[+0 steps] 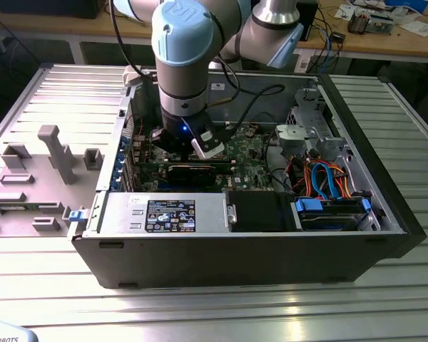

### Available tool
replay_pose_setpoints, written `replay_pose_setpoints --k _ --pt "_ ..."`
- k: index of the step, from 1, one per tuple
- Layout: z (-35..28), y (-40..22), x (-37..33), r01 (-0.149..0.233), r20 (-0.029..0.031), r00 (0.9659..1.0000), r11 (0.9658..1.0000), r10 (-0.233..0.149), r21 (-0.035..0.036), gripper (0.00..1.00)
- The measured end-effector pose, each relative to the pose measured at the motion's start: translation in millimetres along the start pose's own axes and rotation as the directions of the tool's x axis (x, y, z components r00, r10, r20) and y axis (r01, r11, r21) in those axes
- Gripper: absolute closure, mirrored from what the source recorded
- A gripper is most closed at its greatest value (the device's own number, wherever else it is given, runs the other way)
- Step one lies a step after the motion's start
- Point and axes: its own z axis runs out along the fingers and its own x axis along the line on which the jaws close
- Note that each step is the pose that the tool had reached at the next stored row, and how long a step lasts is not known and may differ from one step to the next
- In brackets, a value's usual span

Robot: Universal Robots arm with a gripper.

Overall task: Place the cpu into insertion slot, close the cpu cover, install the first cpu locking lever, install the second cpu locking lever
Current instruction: 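Install the second cpu locking lever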

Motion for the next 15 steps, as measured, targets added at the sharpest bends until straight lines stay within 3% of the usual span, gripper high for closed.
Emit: replay_pose_setpoints --k 9,13,14,15 --pt "7.6 2.7 -0.2 -0.008 0.0039 1.0 0.9996 0.008 -0.0271 0.89" --pt "8.9 7.4 1.7 -0.008 0.0042 1.0 0.9996 0.008 -0.0274 0.89" --pt "8.9 8.1 3.8 -0.008 0.0038 1.0 0.9996 0.008 -0.0257 0.89" --pt "8.9 8.6 5.3 -0.008 0.0031 1.0 0.9998 0.008 -0.0183 0.89"
